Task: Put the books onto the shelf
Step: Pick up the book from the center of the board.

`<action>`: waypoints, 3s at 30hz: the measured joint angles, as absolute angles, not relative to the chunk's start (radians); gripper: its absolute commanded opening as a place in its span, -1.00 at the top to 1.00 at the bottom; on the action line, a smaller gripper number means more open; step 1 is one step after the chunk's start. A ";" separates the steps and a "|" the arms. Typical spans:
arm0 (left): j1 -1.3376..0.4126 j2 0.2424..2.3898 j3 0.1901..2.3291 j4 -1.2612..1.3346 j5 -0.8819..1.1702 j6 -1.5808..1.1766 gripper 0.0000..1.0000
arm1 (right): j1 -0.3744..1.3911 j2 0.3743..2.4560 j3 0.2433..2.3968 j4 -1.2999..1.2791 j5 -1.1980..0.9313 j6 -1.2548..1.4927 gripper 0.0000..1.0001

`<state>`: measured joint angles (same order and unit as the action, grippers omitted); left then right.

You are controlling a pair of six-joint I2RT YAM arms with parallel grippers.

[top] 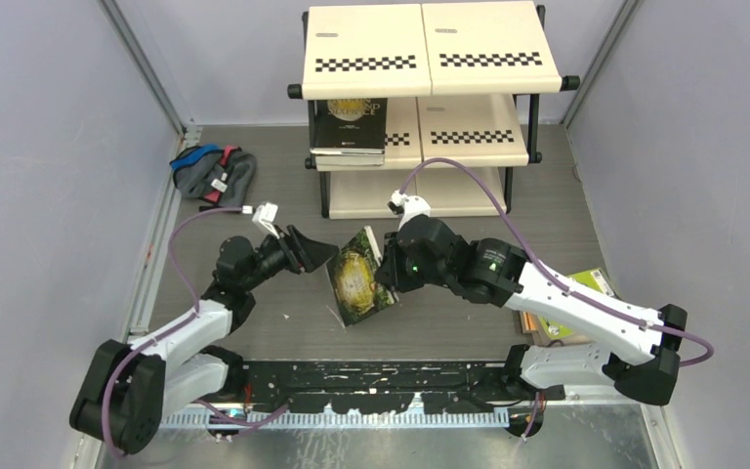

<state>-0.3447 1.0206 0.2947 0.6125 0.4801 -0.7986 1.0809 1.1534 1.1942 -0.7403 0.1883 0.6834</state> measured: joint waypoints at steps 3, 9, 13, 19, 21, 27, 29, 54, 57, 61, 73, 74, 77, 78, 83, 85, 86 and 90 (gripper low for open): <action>-0.345 1.074 0.284 0.693 0.532 -0.796 -0.45 | 1.077 1.159 1.229 -0.784 0.152 0.662 0.98; -0.345 1.126 0.223 0.888 0.614 -0.796 -0.36 | 1.076 1.159 1.240 -0.837 0.070 0.656 0.98; -0.345 1.160 0.211 1.008 0.684 -0.807 -0.32 | 1.076 1.159 1.242 -0.871 0.013 0.656 0.98; -0.350 1.205 0.211 1.172 0.782 -0.841 -0.24 | 1.076 1.159 1.286 -0.927 -0.038 0.653 0.98; -0.356 1.229 0.211 1.220 0.810 -0.859 -0.21 | 1.076 1.158 1.305 -0.936 -0.044 0.650 0.98; -0.377 1.266 0.211 1.317 0.860 -0.897 -0.18 | 1.076 1.150 1.319 -0.963 -0.057 0.638 0.98; -0.383 1.266 0.210 1.335 0.872 -0.907 -0.18 | 1.076 1.149 1.319 -0.976 -0.060 0.633 0.98; -0.493 1.321 0.255 1.364 0.999 -0.946 0.16 | 1.027 1.133 1.322 -0.987 -0.141 0.591 0.98; -0.505 1.327 0.262 1.365 1.017 -0.947 0.30 | 0.998 1.135 1.322 -1.005 -0.181 0.577 0.98; -0.521 1.350 0.270 1.365 1.050 -0.957 0.48 | 0.965 1.135 1.322 -1.032 -0.226 0.553 0.98; -0.548 1.401 0.308 1.362 1.083 -0.978 0.59 | 0.853 1.144 1.322 -1.061 -0.327 0.487 0.98; -0.550 1.403 0.310 1.360 1.085 -0.982 0.57 | 0.847 1.144 1.322 -1.061 -0.334 0.482 0.98; -0.556 1.407 0.313 1.354 1.089 -0.991 0.51 | 0.833 1.143 1.315 -1.057 -0.347 0.475 0.98; -0.558 1.411 0.313 1.352 1.093 -0.993 0.48 | 0.829 1.142 1.308 -1.055 -0.353 0.473 0.98; -0.567 1.427 0.317 1.323 1.108 -0.997 0.43 | 0.812 1.142 1.277 -1.043 -0.375 0.470 0.98; -0.570 1.427 0.318 1.315 1.112 -1.001 0.47 | 0.809 1.142 1.272 -1.041 -0.380 0.468 0.98; -0.571 1.427 0.318 1.314 1.114 -1.005 0.53 | 0.807 1.142 1.271 -1.040 -0.382 0.468 0.98; -0.579 1.427 0.318 1.303 1.123 -1.015 0.85 | 0.803 1.146 1.264 -1.034 -0.388 0.468 0.98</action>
